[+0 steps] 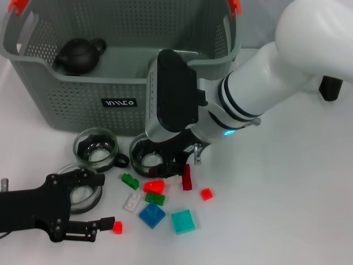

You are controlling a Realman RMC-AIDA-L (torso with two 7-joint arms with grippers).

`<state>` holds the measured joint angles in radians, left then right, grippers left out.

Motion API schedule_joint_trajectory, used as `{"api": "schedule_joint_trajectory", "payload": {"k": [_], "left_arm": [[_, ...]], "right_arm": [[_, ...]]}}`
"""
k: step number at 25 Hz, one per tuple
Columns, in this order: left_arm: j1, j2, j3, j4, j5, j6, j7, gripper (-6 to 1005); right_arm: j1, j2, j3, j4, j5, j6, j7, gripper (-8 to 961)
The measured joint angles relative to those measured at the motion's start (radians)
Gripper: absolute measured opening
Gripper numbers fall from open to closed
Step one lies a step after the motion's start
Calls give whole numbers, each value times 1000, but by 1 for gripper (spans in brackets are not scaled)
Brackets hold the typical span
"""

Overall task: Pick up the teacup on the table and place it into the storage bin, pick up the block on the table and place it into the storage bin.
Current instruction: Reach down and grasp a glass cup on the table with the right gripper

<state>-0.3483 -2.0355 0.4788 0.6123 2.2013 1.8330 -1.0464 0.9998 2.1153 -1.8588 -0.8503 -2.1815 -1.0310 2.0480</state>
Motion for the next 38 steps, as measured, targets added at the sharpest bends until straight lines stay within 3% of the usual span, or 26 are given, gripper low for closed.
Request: {"api": "schedule_joint_trajectory", "payload": {"k": [17,38], "left_arm": [[-3,-2,0,-5,0,-6,1,929],[-3,-6,0,-6,-2,-9,-2,929]], "right_arm": [[13,5,-63,109,116,128,-63,492],[16,7,-76,187,176,141,-108,492]]}}
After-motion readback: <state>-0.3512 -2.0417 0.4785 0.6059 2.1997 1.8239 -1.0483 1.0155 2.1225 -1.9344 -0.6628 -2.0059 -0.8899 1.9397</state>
